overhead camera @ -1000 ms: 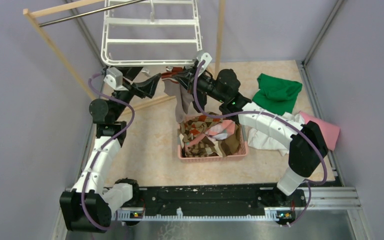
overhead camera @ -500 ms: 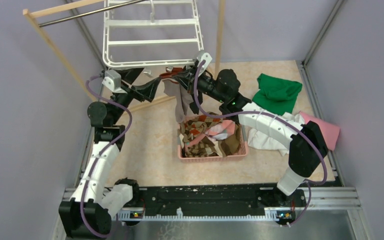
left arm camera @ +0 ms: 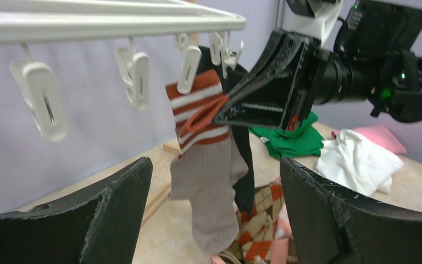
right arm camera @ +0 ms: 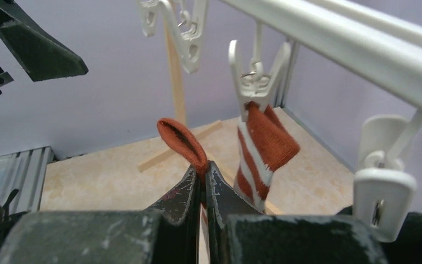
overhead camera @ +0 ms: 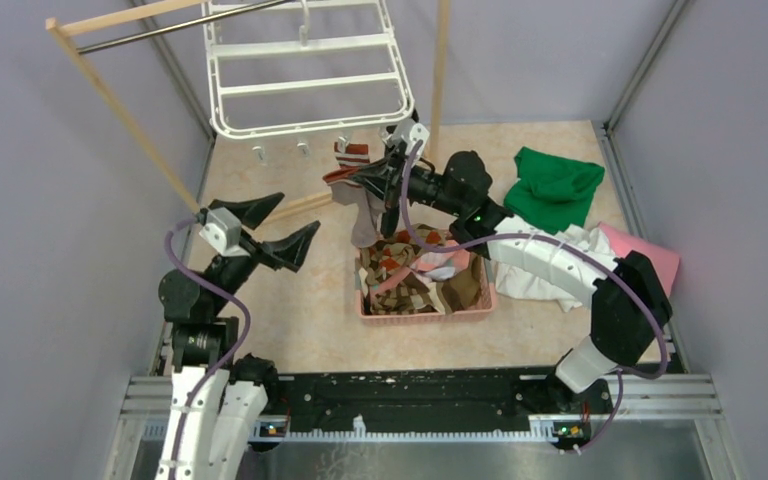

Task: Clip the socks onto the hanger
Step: Adjust the sock.

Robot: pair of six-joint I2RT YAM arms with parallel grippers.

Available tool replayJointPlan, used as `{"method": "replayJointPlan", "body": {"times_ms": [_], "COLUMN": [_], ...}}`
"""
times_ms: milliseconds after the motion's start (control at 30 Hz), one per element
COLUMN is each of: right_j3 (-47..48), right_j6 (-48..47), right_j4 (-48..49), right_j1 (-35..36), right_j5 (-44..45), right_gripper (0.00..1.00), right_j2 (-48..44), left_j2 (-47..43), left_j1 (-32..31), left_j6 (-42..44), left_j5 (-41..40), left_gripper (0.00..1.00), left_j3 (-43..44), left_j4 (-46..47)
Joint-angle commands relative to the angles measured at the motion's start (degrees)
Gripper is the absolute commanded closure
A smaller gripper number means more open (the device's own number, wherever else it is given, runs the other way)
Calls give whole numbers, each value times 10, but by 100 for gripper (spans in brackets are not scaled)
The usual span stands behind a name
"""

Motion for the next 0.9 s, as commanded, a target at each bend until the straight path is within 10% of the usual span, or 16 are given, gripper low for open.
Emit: {"method": "replayJointPlan", "body": {"times_ms": [0, 867], "right_j3": [-23, -76], "right_j6": [3, 87], "right_j4": [42, 190], "right_j1": [-7, -10], "right_j5": [-53, -243], "right_gripper": [100, 100], "right_j2": [-47, -61], "left_j2": [-56, 82], "left_j1": [2, 1], "left_j6": [23, -169], "left_j5": [29, 157], "left_gripper": [10, 32], "left_j3": [-38, -121], "left_j4": [-62, 364]}}
